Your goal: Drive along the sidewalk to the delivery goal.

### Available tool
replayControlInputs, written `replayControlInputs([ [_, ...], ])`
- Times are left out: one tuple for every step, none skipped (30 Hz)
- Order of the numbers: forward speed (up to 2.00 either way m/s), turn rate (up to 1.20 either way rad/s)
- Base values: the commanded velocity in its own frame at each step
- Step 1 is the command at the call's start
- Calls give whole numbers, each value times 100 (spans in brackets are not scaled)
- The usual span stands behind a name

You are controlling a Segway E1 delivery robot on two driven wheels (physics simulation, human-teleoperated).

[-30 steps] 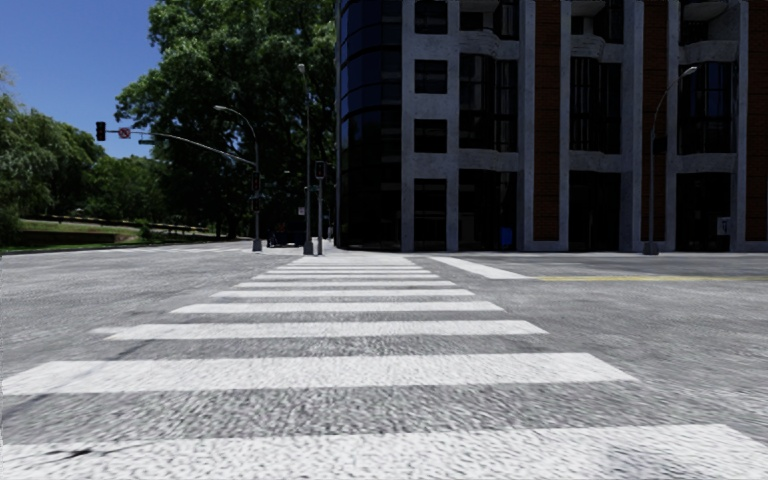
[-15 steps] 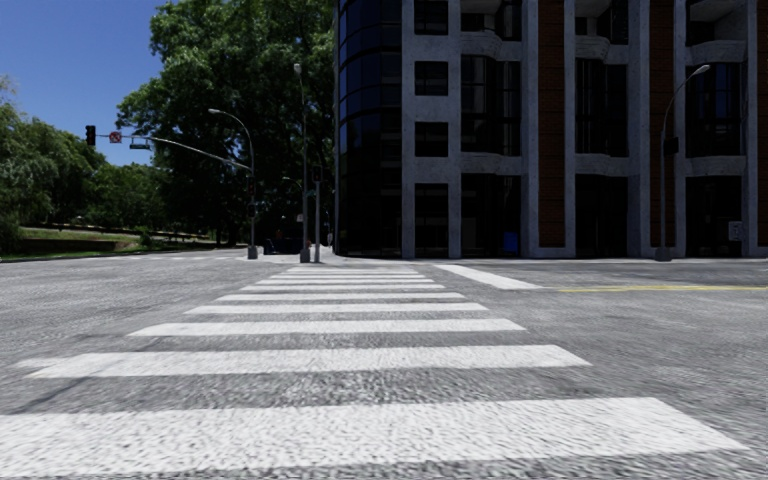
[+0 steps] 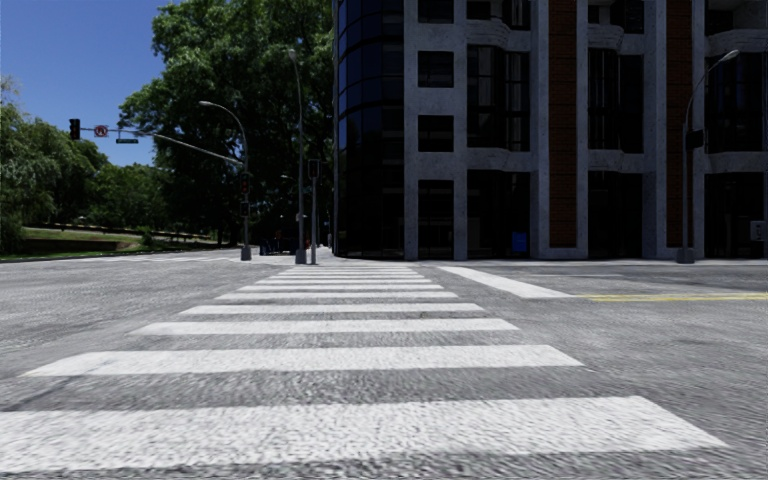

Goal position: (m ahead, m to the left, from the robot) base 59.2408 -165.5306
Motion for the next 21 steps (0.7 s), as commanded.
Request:
replayControlInputs([
  [200,22],
  [200,24],
  [200,24],
  [200,26],
  [200,27],
  [200,27],
  [200,27],
  [200,27],
  [200,32],
  [200,32],
  [200,32],
  [200,32],
  [200,31],
  [200,0],
  [200,0],
  [200,0],
  [200,0],
  [200,0],
  [200,0],
  [200,0],
  [200,0],
])
